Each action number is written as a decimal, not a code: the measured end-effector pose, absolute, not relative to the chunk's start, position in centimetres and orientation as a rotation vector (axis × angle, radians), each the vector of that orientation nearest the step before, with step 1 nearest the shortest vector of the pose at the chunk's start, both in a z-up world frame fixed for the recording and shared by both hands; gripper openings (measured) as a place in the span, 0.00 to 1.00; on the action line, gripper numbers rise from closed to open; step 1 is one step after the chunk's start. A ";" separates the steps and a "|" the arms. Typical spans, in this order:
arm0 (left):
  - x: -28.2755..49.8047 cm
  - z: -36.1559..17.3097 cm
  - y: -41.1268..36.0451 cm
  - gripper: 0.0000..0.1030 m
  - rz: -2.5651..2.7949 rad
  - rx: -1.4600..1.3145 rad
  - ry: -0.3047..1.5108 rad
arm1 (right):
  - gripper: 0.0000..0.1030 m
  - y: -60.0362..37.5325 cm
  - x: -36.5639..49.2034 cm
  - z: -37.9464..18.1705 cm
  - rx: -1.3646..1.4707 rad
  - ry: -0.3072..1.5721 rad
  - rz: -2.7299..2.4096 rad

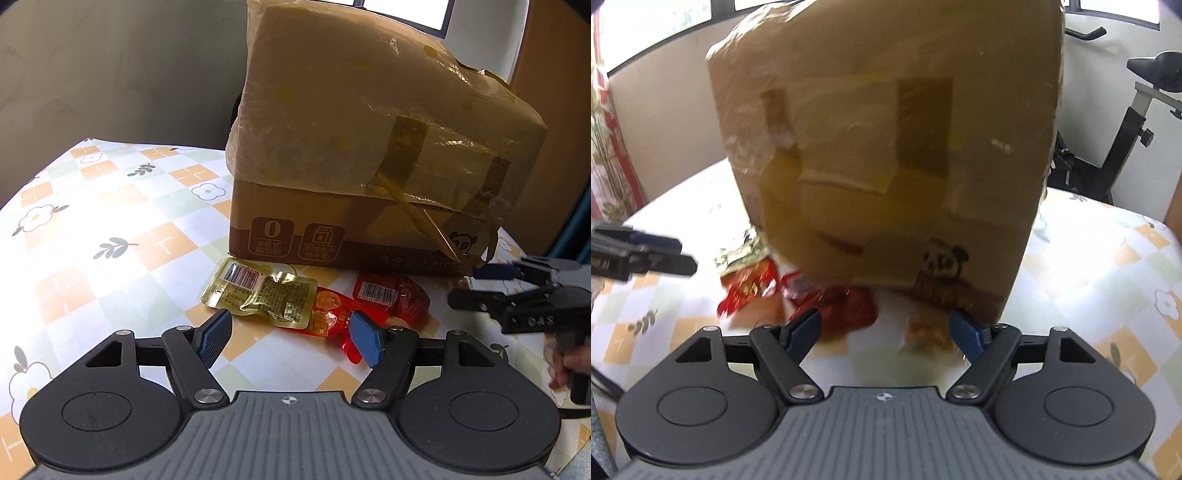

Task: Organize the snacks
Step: 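Grasp the small clear-wrapped brown candy with the right tool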

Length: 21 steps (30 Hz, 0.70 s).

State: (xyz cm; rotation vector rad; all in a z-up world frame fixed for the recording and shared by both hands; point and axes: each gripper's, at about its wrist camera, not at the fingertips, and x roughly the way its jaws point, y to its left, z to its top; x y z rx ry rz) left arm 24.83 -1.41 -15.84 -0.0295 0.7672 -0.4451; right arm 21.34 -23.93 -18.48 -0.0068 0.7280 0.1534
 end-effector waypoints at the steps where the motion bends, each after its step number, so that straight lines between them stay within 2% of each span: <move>1: 24.8 -15.8 -1.4 0.71 -0.445 -0.029 0.768 | 0.76 -23.9 21.8 -18.7 -0.015 0.739 0.162; 13: 24.6 -15.9 -1.2 0.71 -0.445 -0.034 0.777 | 0.76 -23.7 20.7 -19.0 0.031 0.836 0.195; 21: 24.3 -15.8 -1.3 0.71 -0.451 -0.036 0.777 | 0.74 -23.7 20.7 -18.1 -0.027 0.820 0.205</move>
